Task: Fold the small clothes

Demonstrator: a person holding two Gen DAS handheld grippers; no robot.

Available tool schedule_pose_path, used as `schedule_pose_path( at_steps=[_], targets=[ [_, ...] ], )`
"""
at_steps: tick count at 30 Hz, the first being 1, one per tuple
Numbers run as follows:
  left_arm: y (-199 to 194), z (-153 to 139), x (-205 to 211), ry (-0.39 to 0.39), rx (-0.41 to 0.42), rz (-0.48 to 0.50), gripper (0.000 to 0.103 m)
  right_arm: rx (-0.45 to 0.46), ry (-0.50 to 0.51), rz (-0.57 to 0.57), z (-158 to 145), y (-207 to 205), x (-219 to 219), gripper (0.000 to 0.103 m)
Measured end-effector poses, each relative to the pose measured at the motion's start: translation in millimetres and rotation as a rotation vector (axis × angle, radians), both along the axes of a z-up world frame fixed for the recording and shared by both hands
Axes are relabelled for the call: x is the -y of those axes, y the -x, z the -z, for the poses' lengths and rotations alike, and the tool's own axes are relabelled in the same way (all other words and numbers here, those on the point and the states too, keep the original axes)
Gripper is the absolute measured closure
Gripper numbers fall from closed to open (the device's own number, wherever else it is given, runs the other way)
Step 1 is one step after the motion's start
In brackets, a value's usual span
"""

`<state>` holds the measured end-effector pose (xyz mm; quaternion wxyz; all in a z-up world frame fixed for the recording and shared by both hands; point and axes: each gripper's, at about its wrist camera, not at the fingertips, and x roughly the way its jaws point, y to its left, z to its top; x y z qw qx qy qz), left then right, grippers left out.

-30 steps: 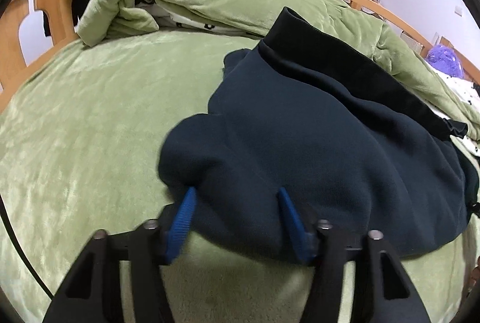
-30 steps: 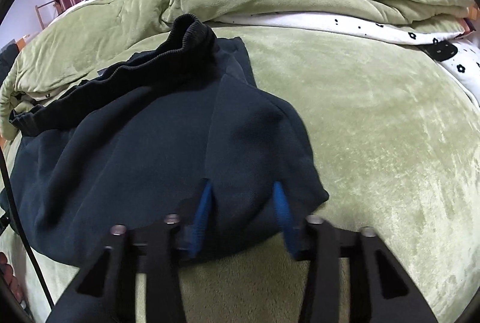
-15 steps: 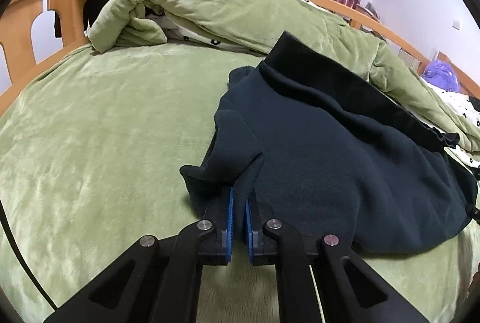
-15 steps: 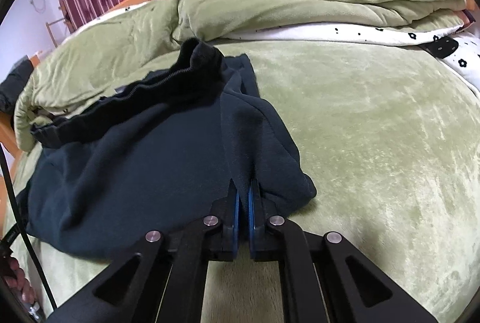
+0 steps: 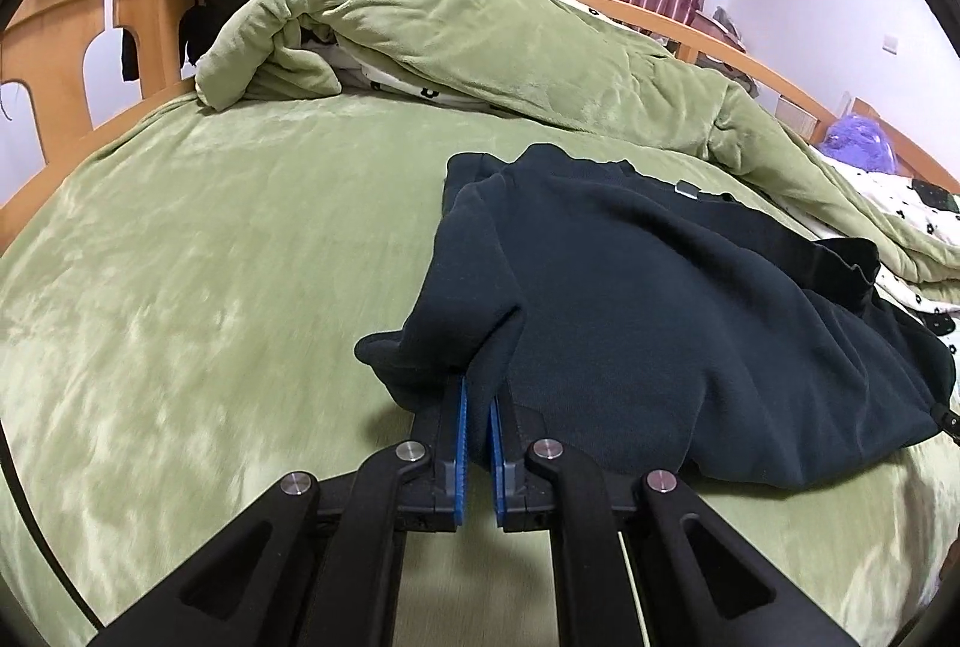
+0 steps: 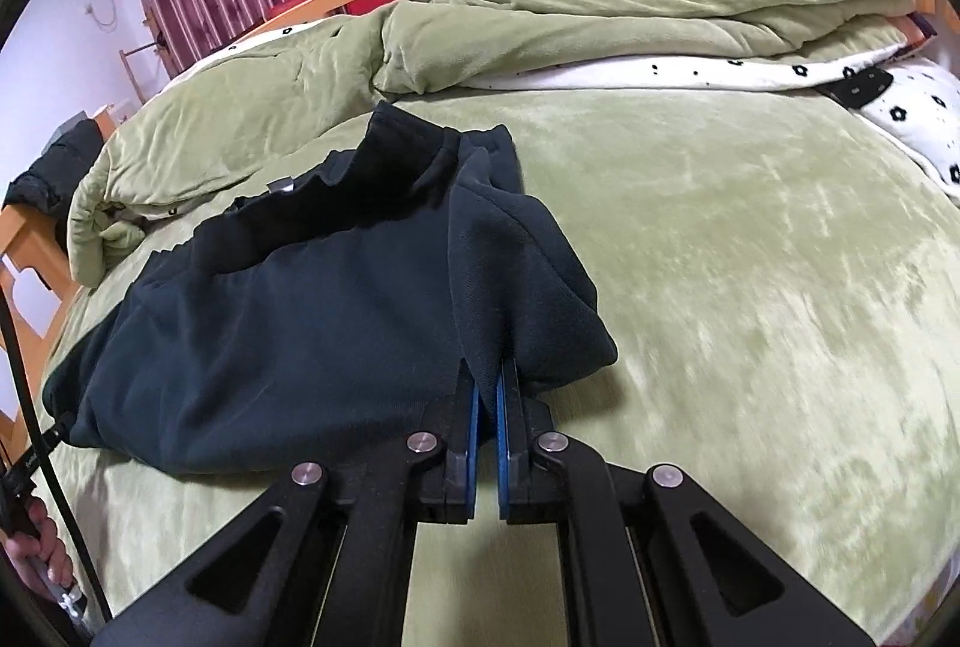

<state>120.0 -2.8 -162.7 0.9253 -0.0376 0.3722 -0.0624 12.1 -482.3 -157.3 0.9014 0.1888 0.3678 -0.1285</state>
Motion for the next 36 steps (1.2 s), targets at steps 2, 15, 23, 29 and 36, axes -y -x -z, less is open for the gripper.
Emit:
schedule_pose_path(
  at_steps=[2,15,23,29,36],
  targets=[
    [14.5,-2.3,-3.4,-0.004,0.003,0.008,0.096,0.010,-0.008,-0.003,-3.8,10.2,0.3,0.099],
    [105.7,1.1,-24.5,-0.020,-0.006,0.048,0.096,-0.015,0.012,-0.016,-11.0,99.9,-18.0,0.099],
    [119.1,6.2,-29.8,-0.014,-0.035,0.056,0.095,-0.043,0.016,-0.019,-1.6,124.7,-20.3,0.098],
    [119.1,4.7,-34.6,-0.017,-0.060,0.048,0.088,-0.050,0.108,0.018,-7.5,127.1,-24.1,0.096],
    [127.8,-4.7,-41.6,-0.055,-0.033,0.003,0.067,-0.029,0.091,0.044,-18.5,131.9,-13.6,0.083]
  ],
)
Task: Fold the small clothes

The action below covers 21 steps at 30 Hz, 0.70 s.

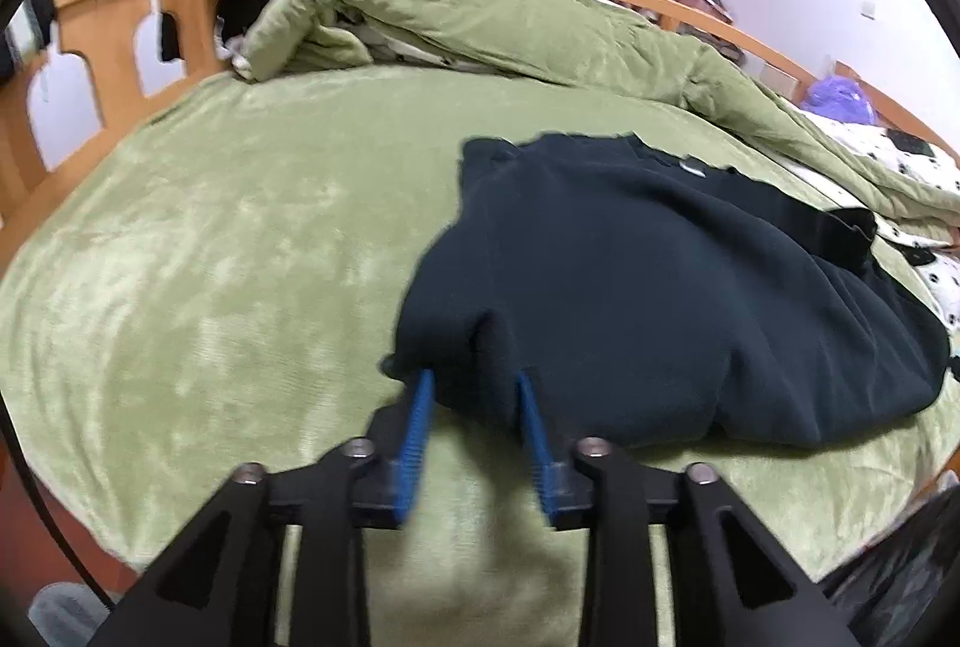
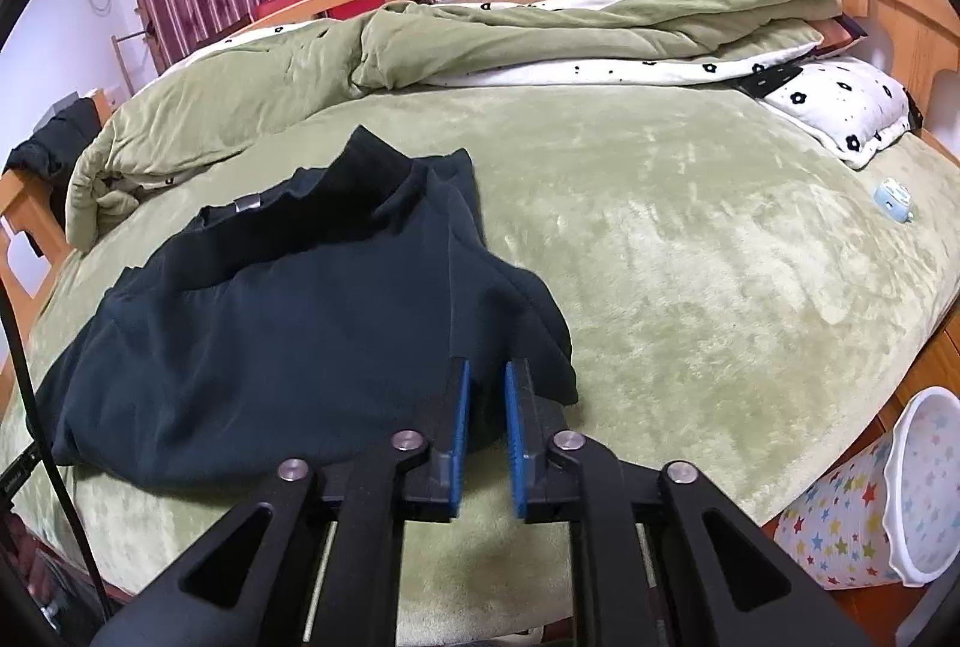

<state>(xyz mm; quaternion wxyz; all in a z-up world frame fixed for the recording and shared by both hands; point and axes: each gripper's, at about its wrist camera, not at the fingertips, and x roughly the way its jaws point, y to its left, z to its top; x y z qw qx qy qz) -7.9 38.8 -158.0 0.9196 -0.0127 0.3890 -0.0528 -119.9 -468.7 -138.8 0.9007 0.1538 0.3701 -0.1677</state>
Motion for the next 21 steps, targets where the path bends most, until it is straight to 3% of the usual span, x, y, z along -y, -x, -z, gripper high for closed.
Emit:
schedule_pose_path(
  at_steps=[2,8,21],
  targets=[
    [1.7,-4.6,-5.9,0.009,0.010,-0.022,0.057,0.004,0.005,-0.008,-4.8,-1.9,-1.3,0.078],
    [-3.2,-25.4,-13.1,0.015,0.014,-0.042,0.053,0.045,0.013,-0.048,-27.5,-11.8,-9.1,0.062],
    [-63.7,-70.9,20.3,-0.013,0.061,-0.012,0.047,0.094,0.008,-0.104,-61.8,-68.9,-22.7,0.053]
  ],
)
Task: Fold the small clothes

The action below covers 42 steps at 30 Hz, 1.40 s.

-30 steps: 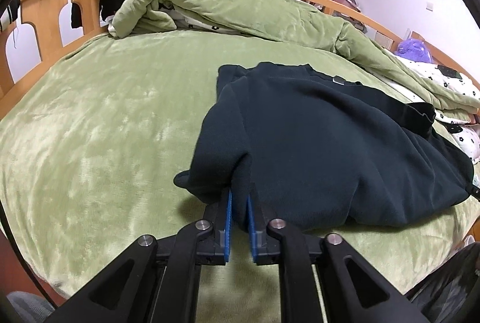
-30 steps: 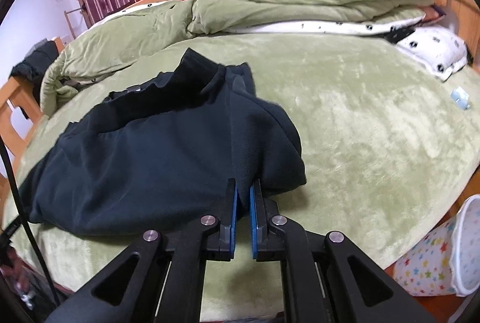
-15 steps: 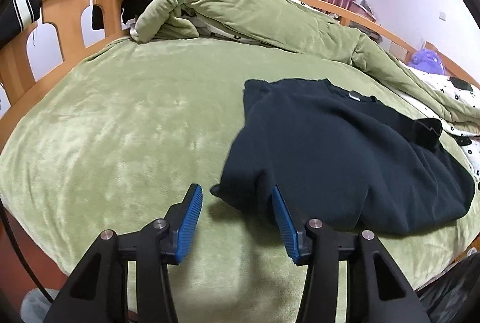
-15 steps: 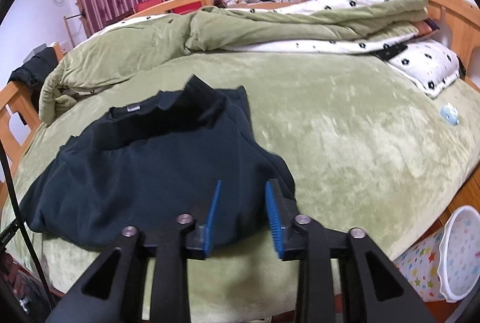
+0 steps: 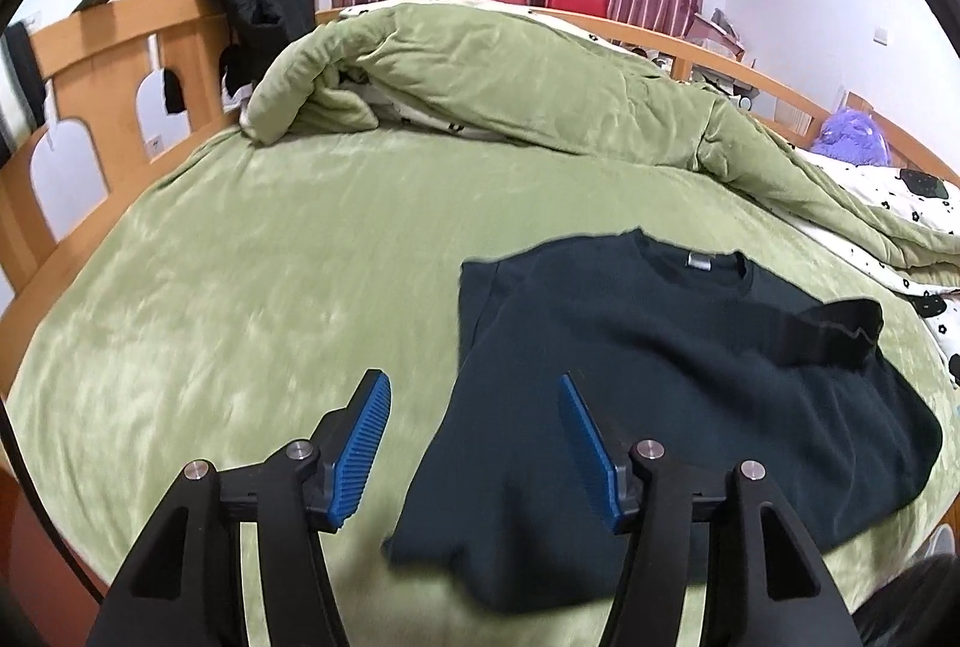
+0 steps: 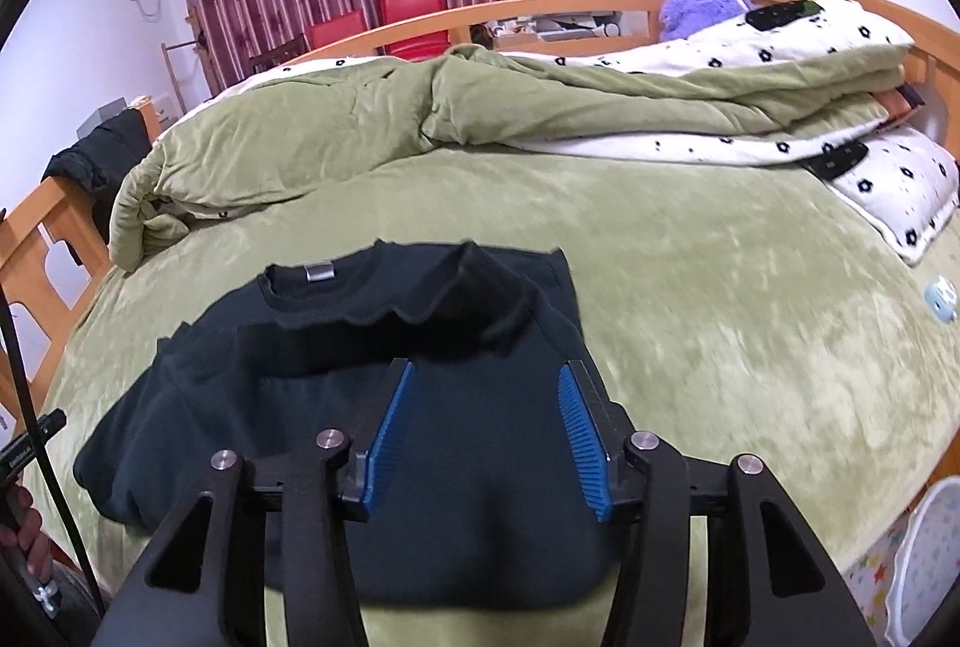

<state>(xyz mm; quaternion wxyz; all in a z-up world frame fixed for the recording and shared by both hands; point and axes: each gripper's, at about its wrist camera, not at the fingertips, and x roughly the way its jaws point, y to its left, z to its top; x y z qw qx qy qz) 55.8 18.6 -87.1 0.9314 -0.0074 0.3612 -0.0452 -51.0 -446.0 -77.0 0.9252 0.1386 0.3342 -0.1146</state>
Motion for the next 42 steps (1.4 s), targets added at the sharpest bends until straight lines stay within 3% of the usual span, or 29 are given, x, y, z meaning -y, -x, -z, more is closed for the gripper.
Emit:
schedule_pose_path(
  at_steps=[9,19,25,31,36,39,42],
  targets=[
    [-66.2,-2.5,23.6,0.006,0.000,0.023,0.047,-0.026,-0.010,-0.016,5.0,-61.0,9.6,0.052],
    [-129.2,36.4,50.7,-0.002,-0.078,0.068,0.047,-0.229,-0.024,-0.047,72.8,-130.5,23.9,0.051],
    [-144.7,60.5,55.9,-0.004,-0.133,0.085,0.047,-0.295,-0.028,-0.034,92.5,-178.8,34.6,0.051],
    [-152.5,74.9,61.8,0.016,-0.177,0.144,0.047,-0.286,0.036,-0.030,105.0,-192.2,31.1,0.048],
    [-162.2,94.4,60.1,0.012,-0.217,0.126,0.051,-0.271,0.115,0.001,108.8,-190.0,31.6,0.046],
    [-164.2,99.6,58.0,0.035,-0.228,0.129,0.057,-0.267,-0.007,0.003,112.9,-188.0,50.9,0.046],
    [-163.8,99.8,60.7,0.024,-0.217,0.131,0.063,-0.278,-0.034,-0.009,118.7,-190.6,55.0,0.046]
  ],
)
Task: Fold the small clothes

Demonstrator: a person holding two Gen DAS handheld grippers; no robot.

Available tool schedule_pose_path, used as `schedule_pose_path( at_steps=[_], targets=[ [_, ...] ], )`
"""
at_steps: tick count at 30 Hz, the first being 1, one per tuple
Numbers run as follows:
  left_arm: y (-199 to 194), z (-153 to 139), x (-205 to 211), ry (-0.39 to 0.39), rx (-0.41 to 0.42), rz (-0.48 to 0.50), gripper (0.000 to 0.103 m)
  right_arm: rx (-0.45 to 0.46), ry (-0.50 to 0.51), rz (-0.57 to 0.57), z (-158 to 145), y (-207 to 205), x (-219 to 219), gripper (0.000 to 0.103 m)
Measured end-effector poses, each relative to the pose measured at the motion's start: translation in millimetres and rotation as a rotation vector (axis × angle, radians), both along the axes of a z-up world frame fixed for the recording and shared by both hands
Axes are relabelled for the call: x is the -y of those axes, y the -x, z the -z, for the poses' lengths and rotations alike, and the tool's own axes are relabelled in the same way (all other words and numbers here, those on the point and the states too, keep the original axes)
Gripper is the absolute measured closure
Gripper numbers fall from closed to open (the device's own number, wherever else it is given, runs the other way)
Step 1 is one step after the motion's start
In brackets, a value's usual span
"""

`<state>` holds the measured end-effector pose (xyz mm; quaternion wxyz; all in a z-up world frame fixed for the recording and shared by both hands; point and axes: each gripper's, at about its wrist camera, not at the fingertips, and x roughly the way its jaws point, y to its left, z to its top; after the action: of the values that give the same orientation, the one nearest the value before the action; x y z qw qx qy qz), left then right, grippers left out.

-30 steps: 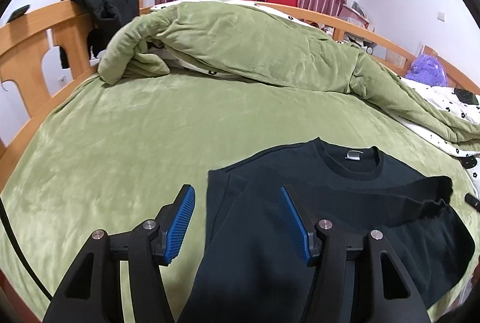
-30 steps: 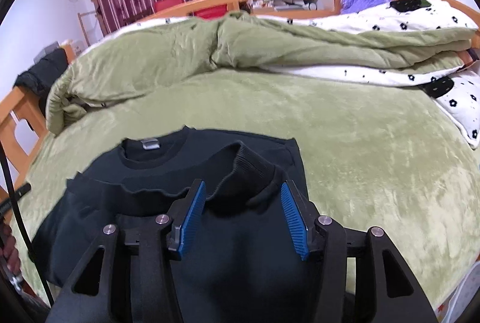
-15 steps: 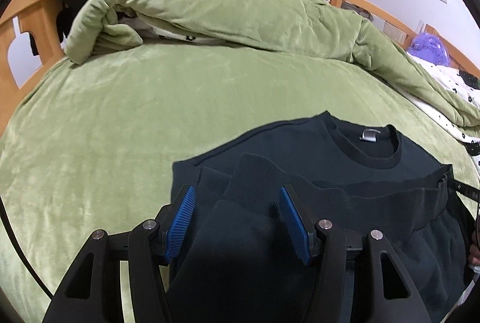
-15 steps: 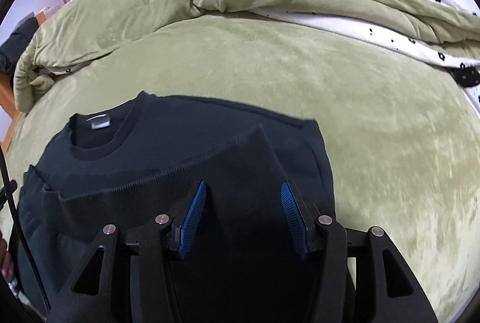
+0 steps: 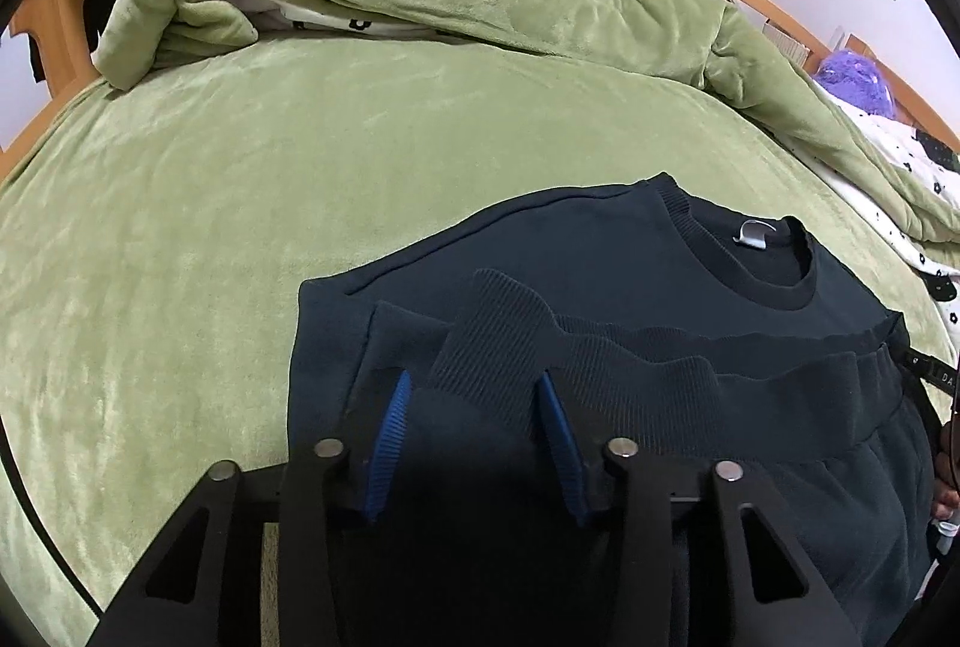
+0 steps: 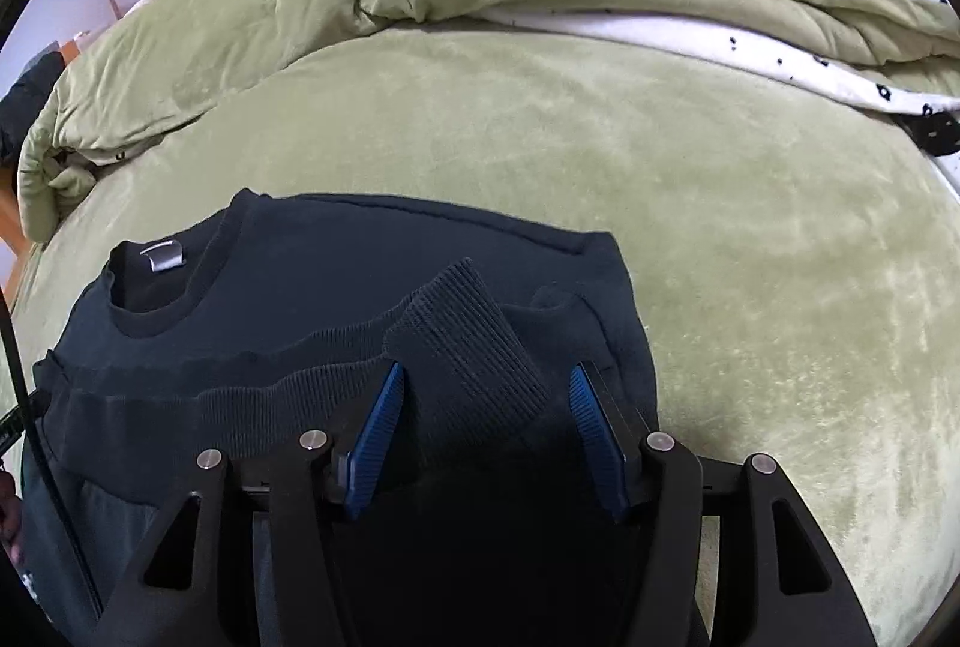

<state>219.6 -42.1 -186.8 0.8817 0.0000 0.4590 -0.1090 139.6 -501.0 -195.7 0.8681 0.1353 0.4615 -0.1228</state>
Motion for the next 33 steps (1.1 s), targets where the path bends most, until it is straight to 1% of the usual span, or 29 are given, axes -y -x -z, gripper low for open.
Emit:
schedule_pose_path(
  at_steps=[2,3,4,5,6,7,8,9,12,14,16,19,22,24,27,28,30,33],
  targets=[
    [1.7,-1.1,1.4,-0.015,0.016,-0.005,0.072,0.001,0.015,-0.009,0.6,-1.2,-3.5,0.047],
    [2.3,-2.0,1.1,-0.021,0.024,-0.010,0.074,0.003,0.025,-0.011,0.6,-1.9,-5.0,0.051],
    [2.5,-3.0,0.0,-0.022,0.031,-0.016,0.079,0.004,0.034,-0.010,0.4,-2.5,-6.4,0.054],
    [3.1,-4.9,-2.1,-0.016,0.039,-0.021,0.083,0.006,0.047,-0.007,-0.8,-1.7,-7.7,0.059],
    [3.1,-6.5,-4.2,-0.006,0.044,-0.020,0.084,0.011,0.058,-0.007,-3.0,-0.6,-8.7,0.067],
    [4.0,-8.6,-5.5,0.004,0.052,-0.019,0.088,0.019,0.070,-0.012,-6.0,1.0,-9.8,0.069],
    [5.4,-11.8,-5.9,0.012,0.069,-0.016,0.090,0.026,0.073,-0.023,-8.5,2.5,-10.6,0.074],
    [6.5,-14.0,-5.6,0.015,0.080,-0.013,0.091,0.037,0.072,-0.033,-11.9,4.8,-11.8,0.077],
    [11.1,-24.6,-4.6,0.012,0.138,-0.004,0.092,0.064,0.088,-0.051,-18.9,9.4,-15.9,0.084],
    [12.9,-32.9,-7.4,0.034,0.170,-0.005,0.092,0.101,0.089,-0.049,-25.9,13.1,-17.8,0.085],
    [12.7,-38.8,-10.4,0.053,0.190,-0.013,0.093,0.161,0.079,-0.051,-37.5,18.0,-18.7,0.086],
    [7.0,-43.3,-14.1,0.058,0.204,-0.044,0.093,0.225,0.052,-0.072,-53.0,15.5,-18.5,0.086],
    [-1.7,-41.3,-17.3,0.050,0.205,-0.064,0.093,0.217,0.035,-0.068,-59.1,2.6,-14.0,0.087],
    [-6.1,-34.4,-19.2,0.036,0.188,-0.071,0.093,0.203,0.017,-0.054,-56.1,-7.7,-7.5,0.087],
    [-10.8,-22.7,-16.3,0.024,0.152,-0.062,0.092,0.142,0.019,-0.029,-32.8,-23.5,-3.0,0.087],
    [-13.4,-16.7,-12.5,0.000,0.135,-0.057,0.092,0.111,0.033,-0.019,-20.9,-27.5,-5.2,0.087],
    [-15.4,-9.1,-9.4,-0.022,0.115,-0.055,0.092,0.065,0.063,-0.013,-0.4,-33.7,-8.6,0.086],
    [-17.9,-3.1,-10.9,-0.017,0.082,-0.055,0.089,0.073,0.038,-0.006,3.9,-33.8,-2.4,0.085]
  ],
)
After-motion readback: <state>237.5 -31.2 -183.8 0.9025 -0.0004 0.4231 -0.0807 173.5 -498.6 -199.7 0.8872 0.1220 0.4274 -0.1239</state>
